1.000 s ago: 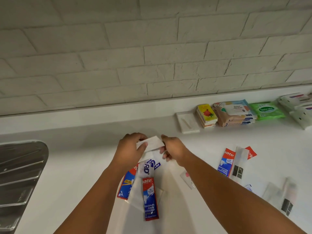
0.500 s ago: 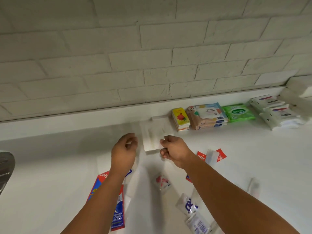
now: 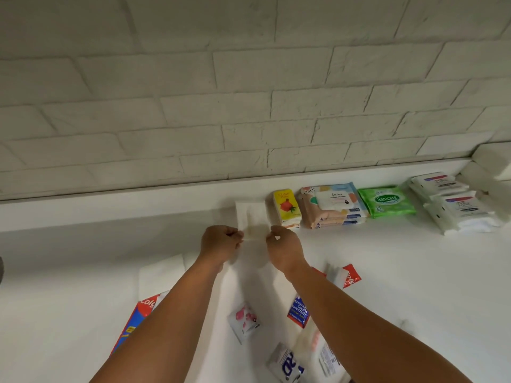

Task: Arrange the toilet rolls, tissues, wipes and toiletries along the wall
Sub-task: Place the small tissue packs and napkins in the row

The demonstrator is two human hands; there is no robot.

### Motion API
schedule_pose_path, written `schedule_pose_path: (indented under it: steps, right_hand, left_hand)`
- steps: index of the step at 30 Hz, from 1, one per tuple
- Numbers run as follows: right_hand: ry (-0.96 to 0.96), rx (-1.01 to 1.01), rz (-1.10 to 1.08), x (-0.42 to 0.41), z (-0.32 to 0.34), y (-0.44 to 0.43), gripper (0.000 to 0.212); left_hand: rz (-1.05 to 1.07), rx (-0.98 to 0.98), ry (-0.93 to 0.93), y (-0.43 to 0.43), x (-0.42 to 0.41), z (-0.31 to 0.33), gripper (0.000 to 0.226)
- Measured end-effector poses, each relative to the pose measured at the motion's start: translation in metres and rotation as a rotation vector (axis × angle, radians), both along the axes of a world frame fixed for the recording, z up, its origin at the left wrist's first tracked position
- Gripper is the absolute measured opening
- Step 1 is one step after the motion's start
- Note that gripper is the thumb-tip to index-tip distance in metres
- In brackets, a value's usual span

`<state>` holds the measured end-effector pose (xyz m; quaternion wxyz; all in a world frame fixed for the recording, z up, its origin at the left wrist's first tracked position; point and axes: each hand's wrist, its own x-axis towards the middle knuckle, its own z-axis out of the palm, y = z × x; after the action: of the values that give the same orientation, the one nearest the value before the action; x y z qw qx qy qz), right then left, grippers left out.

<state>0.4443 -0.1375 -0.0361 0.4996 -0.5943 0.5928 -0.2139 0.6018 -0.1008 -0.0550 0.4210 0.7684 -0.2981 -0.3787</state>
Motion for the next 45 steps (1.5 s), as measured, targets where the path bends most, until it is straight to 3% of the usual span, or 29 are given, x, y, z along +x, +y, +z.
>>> schedule_pose_path:
  steps: [6, 11, 19, 28, 32, 36, 39, 42, 45]
  right_hand:
    - [0.067, -0.026, 0.033, 0.002, -0.005, -0.001, 0.031]
    - [0.082, 0.02, 0.036, 0.006, -0.006, -0.003, 0.047]
    - [0.052, 0.088, 0.03, 0.006, -0.004, -0.007, 0.052]
    - [0.04, 0.082, 0.058, 0.004, -0.006, -0.009, 0.032]
    - [0.052, 0.067, 0.089, 0.0, -0.003, -0.009, 0.028]
    - [0.132, 0.015, 0.103, -0.005, -0.001, 0.003, 0.04]
    - [0.179, -0.1, 0.098, 0.0, -0.003, 0.023, 0.047]
    - [0.151, -0.19, 0.128, 0.01, -0.009, 0.045, 0.038]
    - [0.115, -0.245, 0.194, 0.023, -0.012, 0.065, 0.031]
  left_hand:
    - [0.008, 0.073, -0.054, -0.021, 0.004, -0.009, 0.023]
    - [0.02, 0.106, -0.117, -0.027, -0.002, -0.011, 0.029]
    - [-0.031, 0.159, -0.288, -0.029, -0.006, -0.014, 0.032]
    - [-0.045, 0.166, -0.347, -0.027, -0.01, -0.01, 0.029]
    - [-0.082, 0.18, -0.402, -0.021, -0.011, -0.004, 0.043]
    - [-0.145, 0.156, -0.479, -0.006, -0.007, 0.006, 0.049]
    - [-0.201, 0.079, -0.49, 0.011, 0.0, 0.011, 0.036]
    - [-0.254, 0.017, -0.469, 0.035, 0.009, 0.011, 0.017]
    - [-0.27, -0.037, -0.477, 0.065, 0.028, 0.006, 0.015]
